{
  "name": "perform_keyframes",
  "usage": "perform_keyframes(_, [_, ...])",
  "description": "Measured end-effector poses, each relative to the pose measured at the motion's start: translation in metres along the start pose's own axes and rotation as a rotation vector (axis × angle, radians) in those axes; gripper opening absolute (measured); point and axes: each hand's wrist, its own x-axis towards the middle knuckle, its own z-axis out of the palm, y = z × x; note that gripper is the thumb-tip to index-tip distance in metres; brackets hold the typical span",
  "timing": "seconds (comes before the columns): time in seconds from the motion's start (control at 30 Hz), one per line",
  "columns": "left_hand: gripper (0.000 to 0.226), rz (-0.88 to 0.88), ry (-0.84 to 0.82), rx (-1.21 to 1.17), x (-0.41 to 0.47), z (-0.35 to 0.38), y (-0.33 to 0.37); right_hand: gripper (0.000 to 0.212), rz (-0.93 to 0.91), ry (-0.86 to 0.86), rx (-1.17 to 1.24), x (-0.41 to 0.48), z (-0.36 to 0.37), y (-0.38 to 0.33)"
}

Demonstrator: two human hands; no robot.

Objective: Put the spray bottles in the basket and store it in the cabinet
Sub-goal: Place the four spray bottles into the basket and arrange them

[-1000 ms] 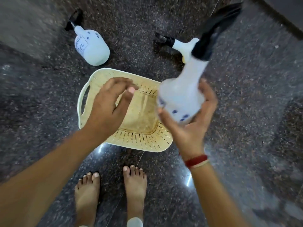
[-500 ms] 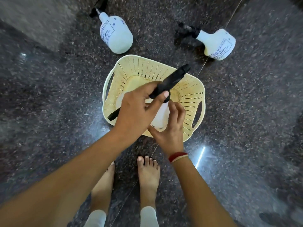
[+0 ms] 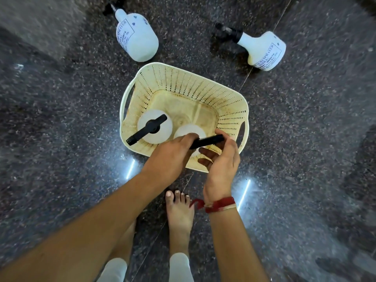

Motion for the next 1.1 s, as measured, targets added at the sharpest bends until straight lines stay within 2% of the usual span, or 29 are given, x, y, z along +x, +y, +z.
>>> perform_keyframes(0.07, [0.035,0.02,0.004,0.037,-0.001,0.001,-0.001,0.024,-0.006,-0.008,0.003,-0.003,0.005,0.0])
perform_keyframes(0.23, [0.033,0.019,-0.003,0.067,0.002,0.005,-0.002,0.024,0.094,-0.031,-0.158,0.001,0.013,0.001])
perform_keyframes(0.4, [0.04,0.004,-0.021,0.123,-0.002,-0.001,0.001,0.015,0.08,-0.095,-0.302,0.006,0.014,-0.003])
perform_keyframes(0.47, [0.036,0.075,0.033,0.217,-0.006,-0.013,0.001,0.014,0.078,-0.099,-0.307,0.009,0.013,-0.004])
perform_keyframes(0.53, [0.036,0.137,0.159,0.319,-0.009,-0.027,-0.003,0.014,0.084,-0.097,-0.272,0.011,0.012,-0.006])
perform_keyframes(0.6, [0.045,0.068,0.27,0.412,-0.008,-0.042,-0.011,0.021,0.105,-0.101,-0.221,0.011,0.012,-0.007])
perform_keyframes(0.63, [0.051,-0.018,0.275,0.438,-0.006,-0.049,-0.016,0.024,0.11,-0.102,-0.208,0.011,0.013,-0.007])
perform_keyframes(0.73, [0.052,-0.318,0.07,0.408,0.004,-0.063,-0.028,0.021,0.081,-0.104,-0.247,0.009,0.016,-0.004])
perform_keyframes(0.8, [0.039,-0.365,-0.07,0.358,0.007,-0.065,-0.033,0.022,0.052,-0.1,-0.285,0.007,0.016,-0.003])
perform_keyframes(0.9, [0.035,-0.21,-0.174,0.411,0.013,-0.069,-0.033,0.023,0.035,-0.104,-0.324,0.007,0.016,-0.004])
perform_keyframes(1.0, [0.049,-0.038,-0.249,0.641,0.018,-0.071,-0.034,0.024,-0.005,-0.131,-0.391,0.008,0.012,-0.005])
perform_keyframes(1.1, [0.043,0.097,-0.268,0.788,0.023,-0.072,-0.028,0.024,-0.095,-0.146,-0.467,0.008,0.009,-0.009])
